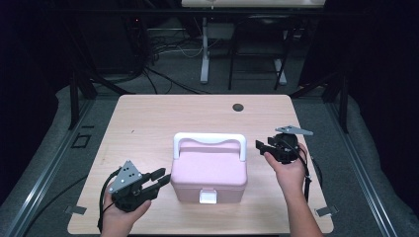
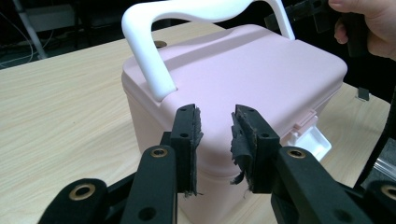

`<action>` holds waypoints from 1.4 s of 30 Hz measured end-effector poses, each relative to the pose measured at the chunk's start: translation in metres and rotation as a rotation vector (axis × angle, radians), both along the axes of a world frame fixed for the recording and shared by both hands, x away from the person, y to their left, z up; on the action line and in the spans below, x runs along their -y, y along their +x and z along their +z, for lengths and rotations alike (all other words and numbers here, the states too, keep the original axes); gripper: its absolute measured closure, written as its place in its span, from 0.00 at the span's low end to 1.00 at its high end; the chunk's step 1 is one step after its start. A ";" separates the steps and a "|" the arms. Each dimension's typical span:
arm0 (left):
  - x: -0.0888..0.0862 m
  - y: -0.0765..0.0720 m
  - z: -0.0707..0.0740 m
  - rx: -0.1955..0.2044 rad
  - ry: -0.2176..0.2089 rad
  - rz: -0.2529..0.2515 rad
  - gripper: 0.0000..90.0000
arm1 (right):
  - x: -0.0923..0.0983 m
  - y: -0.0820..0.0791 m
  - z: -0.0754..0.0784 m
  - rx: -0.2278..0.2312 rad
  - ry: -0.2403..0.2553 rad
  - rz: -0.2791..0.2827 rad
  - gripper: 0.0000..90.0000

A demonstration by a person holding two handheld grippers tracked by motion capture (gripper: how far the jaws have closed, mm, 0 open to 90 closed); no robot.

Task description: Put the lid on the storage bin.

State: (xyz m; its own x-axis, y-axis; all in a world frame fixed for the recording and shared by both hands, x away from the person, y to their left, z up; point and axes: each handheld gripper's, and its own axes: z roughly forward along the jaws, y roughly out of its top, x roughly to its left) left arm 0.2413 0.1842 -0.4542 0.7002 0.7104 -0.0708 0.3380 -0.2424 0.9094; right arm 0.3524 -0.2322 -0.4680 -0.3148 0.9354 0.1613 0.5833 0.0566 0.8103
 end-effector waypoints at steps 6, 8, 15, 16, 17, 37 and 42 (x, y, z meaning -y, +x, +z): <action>0.000 0.001 -0.006 -0.012 0.004 -0.003 0.78 | 0.000 0.000 0.000 -0.003 -0.006 0.004 0.54; 0.000 0.001 -0.007 -0.017 -0.001 0.001 0.78 | -0.001 0.001 -0.001 0.015 0.003 -0.002 0.54; -0.005 0.005 -0.015 -0.036 0.002 0.020 0.78 | -0.001 0.001 -0.001 0.007 -0.001 -0.001 0.54; -0.006 0.006 -0.016 -0.037 0.005 0.024 0.78 | -0.001 0.000 -0.001 0.002 -0.002 0.004 0.54; -0.007 0.007 -0.016 -0.041 0.001 0.028 0.78 | 0.000 0.000 -0.001 0.003 -0.003 0.006 0.54; -0.026 0.024 -0.042 -0.075 0.011 0.122 0.72 | 0.001 -0.001 0.001 0.010 0.005 0.001 0.54; -0.029 0.027 -0.048 -0.089 0.018 0.129 0.71 | 0.002 0.000 0.001 0.007 0.006 0.002 0.54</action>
State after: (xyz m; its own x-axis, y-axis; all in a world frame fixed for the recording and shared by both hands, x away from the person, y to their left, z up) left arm 0.2682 0.2135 -0.5026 0.5948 0.7956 -0.1150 0.4462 -0.2078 0.8705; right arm 0.3519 -0.2341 -0.4675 -0.3178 0.9337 0.1652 0.5779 0.0526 0.8144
